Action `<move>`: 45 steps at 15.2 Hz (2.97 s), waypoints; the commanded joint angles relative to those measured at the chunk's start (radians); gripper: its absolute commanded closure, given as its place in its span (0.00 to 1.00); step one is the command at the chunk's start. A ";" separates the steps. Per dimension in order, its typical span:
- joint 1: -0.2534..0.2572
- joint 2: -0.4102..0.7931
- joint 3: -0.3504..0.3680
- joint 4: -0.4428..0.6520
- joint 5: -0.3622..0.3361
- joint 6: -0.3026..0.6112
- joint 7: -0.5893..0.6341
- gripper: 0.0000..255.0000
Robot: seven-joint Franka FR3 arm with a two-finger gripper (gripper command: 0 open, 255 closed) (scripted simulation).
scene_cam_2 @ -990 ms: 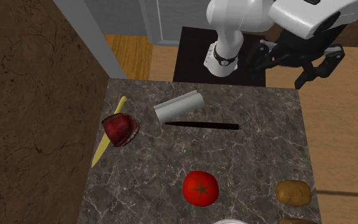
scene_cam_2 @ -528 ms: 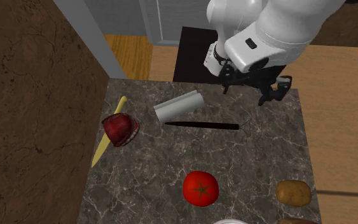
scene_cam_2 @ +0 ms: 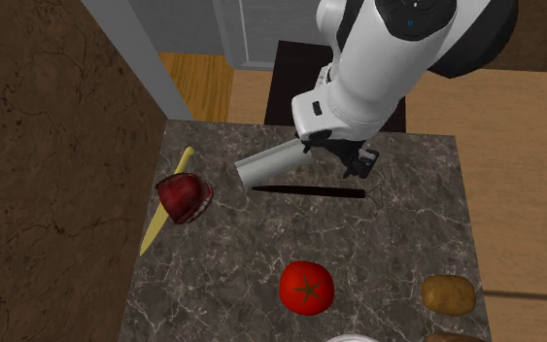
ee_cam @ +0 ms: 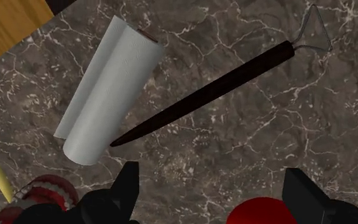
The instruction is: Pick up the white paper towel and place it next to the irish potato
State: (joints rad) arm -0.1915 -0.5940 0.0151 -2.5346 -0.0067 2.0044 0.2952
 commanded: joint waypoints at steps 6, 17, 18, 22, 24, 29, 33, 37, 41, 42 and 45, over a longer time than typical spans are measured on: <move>-0.103 0.100 -0.015 -0.113 -0.064 0.152 0.116 0.00; -0.223 0.269 -0.042 -0.209 -0.156 0.354 0.247 0.00; -0.225 0.281 -0.043 -0.215 -0.160 0.372 0.249 0.00; -0.231 0.326 -0.046 -0.232 -0.172 0.435 0.256 0.00; -0.231 0.326 -0.046 -0.232 -0.172 0.435 0.256 0.00; -0.231 0.326 -0.046 -0.232 -0.172 0.435 0.256 0.00; -0.231 0.326 -0.046 -0.232 -0.172 0.434 0.256 1.00; -0.231 0.326 -0.046 -0.232 -0.172 0.434 0.256 1.00; -0.229 0.298 -0.046 -0.225 -0.166 0.399 0.249 1.00; -0.228 0.285 -0.046 -0.220 -0.163 0.382 0.247 1.00; -0.225 0.247 -0.046 -0.206 -0.155 0.329 0.238 1.00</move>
State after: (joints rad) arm -0.4163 -0.3352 -0.0294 -2.7479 -0.1643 2.3534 0.5389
